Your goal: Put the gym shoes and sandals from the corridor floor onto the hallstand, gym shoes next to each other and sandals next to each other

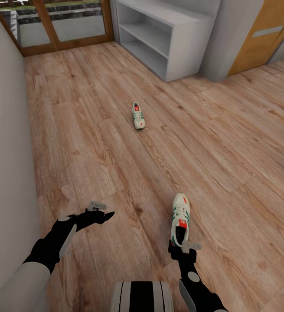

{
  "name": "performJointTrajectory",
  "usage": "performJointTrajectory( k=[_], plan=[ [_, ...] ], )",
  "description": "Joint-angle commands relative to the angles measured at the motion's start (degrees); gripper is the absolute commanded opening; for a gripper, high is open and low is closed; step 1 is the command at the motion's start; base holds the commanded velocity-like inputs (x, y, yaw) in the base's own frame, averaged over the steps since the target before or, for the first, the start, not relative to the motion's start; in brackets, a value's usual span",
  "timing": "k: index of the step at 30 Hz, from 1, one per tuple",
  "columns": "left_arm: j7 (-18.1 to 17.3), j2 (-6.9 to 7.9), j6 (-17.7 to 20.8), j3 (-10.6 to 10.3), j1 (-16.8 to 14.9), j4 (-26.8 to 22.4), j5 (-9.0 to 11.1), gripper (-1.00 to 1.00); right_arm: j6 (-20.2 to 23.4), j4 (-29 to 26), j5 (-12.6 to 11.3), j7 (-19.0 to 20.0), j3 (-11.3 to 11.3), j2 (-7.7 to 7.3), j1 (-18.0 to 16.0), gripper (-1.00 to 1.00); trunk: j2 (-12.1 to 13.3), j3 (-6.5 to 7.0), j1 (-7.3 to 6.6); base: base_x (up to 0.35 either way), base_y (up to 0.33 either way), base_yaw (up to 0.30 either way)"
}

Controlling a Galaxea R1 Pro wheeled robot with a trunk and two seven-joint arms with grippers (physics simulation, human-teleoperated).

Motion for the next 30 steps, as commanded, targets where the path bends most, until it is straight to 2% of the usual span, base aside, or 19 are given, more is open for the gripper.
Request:
performJointTrajectory(
  k=[1, 8, 9, 12, 13, 17, 20, 24, 30],
  plan=[
    [-0.04, 0.06, 0.4, 0.15, 0.21, -0.08, 0.21, 1.0, -0.16, 0.04, 0.0, -0.25, 0.01, 0.01, -0.02, -1.0, 0.0, 0.2, -0.03, 0.0, 0.0, 0.0],
    [0.02, 0.34, 0.24, 3.27, 2.36, -0.06, -0.03, 1.0, -0.26, -0.23, 0.03, -0.3, 0.05, 0.01, -0.02, -1.0, 0.1, 1.75, -0.21, 0.0, 0.0, 0.0],
    [0.12, 1.98, 0.19, 7.15, 4.61, 0.0, -0.15, 1.0, -0.27, -0.05, 1.32, -0.33, 0.18, -2.58, -0.02, -1.0, 0.11, 2.0, -0.24, 0.0, 0.0, 0.0],
    [0.17, 2.45, -0.05, 8.11, 5.29, 0.3, -0.04, 1.0, -0.28, 0.17, 1.75, -0.28, 0.19, -4.01, -0.02, -1.0, 0.15, 2.84, -0.32, 0.0, 0.0, -0.027],
    [0.22, 2.69, -1.67, 9.36, 6.47, 0.57, 0.0, 1.0, -0.31, 0.44, 1.96, -0.25, 0.17, -5.44, -0.02, -1.0, 0.16, 3.14, -0.34, 0.0, 0.0, -0.074],
    [0.91, 2.76, -5.6, 11.58, 8.92, 1.36, -0.12, 1.0, -0.54, 2.06, 2.01, -0.22, 0.13, -7.55, 0.04, -1.0, 0.22, 4.36, -0.44, 0.0, 0.0, -0.088],
    [1.68, 2.77, -7.2, 12.15, 10.2, 2.17, -0.14, 1.0, -1.29, 3.69, 1.97, -0.19, 0.12, -8.46, 0.05, -1.0, 0.26, 5.28, -0.52, 0.0, 0.0, -0.095],
    [3.53, 2.84, -9.84, 12.63, 12.18, 3.35, -0.15, 1.0, -4.8, 6.84, 2.0, -0.15, 0.12, -9.27, 0.08, -1.0, 0.31, 6.51, -0.62, 0.0, 0.0, -0.098],
    [8.52, 2.81, -16.32, 12.83, 16.09, 4.83, 0.03, 1.0, -13.65, 12.55, 2.06, -0.14, 0.14, -9.59, 0.29, -1.0, 0.39, 8.37, -0.78, 0.0, 0.0, -0.099]
  ],
)
